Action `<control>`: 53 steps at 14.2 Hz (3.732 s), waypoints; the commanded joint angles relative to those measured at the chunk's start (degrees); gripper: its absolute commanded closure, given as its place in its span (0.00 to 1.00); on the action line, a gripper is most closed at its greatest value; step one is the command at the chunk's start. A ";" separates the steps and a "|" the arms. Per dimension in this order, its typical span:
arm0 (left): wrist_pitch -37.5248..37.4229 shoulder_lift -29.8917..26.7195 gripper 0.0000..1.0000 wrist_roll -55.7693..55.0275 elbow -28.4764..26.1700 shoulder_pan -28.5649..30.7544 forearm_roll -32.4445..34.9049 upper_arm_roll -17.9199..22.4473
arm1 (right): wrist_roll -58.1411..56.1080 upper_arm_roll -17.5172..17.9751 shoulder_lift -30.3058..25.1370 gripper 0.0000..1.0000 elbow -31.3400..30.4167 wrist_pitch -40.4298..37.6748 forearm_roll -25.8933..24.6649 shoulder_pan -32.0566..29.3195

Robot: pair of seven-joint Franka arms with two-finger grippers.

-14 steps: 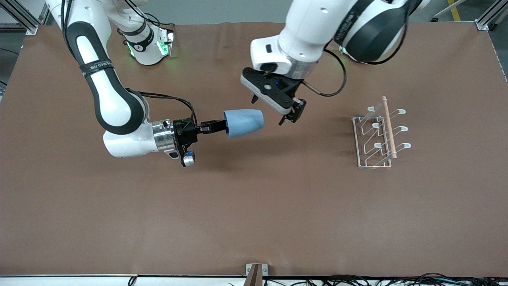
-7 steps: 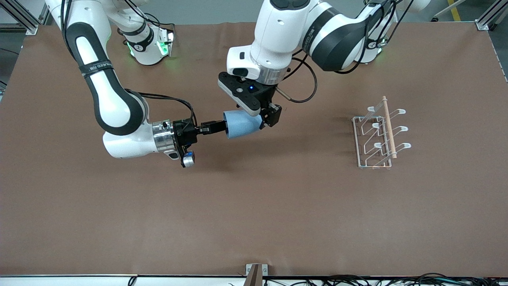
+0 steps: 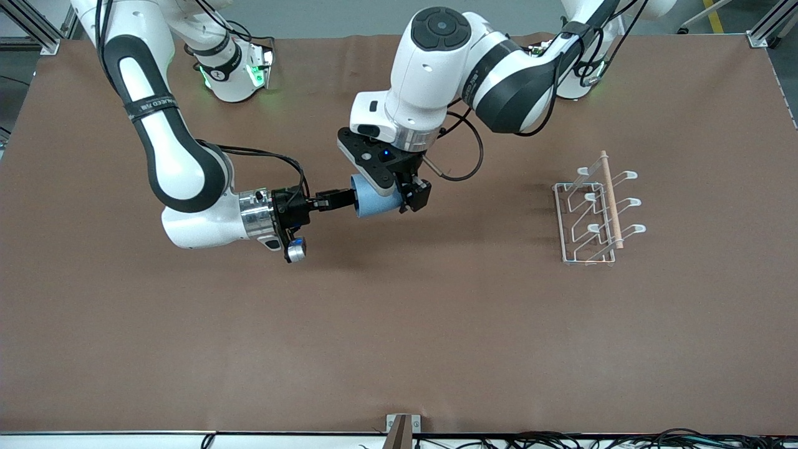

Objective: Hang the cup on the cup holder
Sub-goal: 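Grasp the blue cup body with the left gripper from the right gripper, then carry the cup to the rack with the left gripper while the right gripper withdraws, then lower the cup onto a rack hook with the left gripper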

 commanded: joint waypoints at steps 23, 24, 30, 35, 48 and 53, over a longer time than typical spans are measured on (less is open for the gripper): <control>-32.26 -0.56 0.84 13.91 -0.94 4.60 22.80 0.40 | -0.41 -2.91 -4.95 0.00 0.35 -3.20 -40.77 -17.80; -34.55 -0.56 0.84 15.15 -2.16 4.78 23.68 0.40 | -0.32 -3.00 -5.83 0.00 0.44 -2.94 -42.98 -17.80; -43.44 -0.56 0.84 27.72 -10.51 7.15 34.40 0.40 | 4.07 -2.74 -10.14 0.00 0.26 2.24 -60.99 -13.07; -48.11 -0.30 0.81 28.00 -17.63 8.38 44.15 0.49 | 16.45 -2.74 -15.06 0.00 0.26 4.80 -76.99 -7.88; -48.46 4.88 0.79 26.86 -22.91 11.64 56.81 1.19 | 16.56 -3.35 -17.97 0.00 19.33 -10.85 -82.99 -17.10; -48.46 6.74 0.79 23.08 -23.79 12.43 57.17 1.46 | 16.12 -3.27 -17.79 0.00 21.36 -10.85 -82.90 -17.36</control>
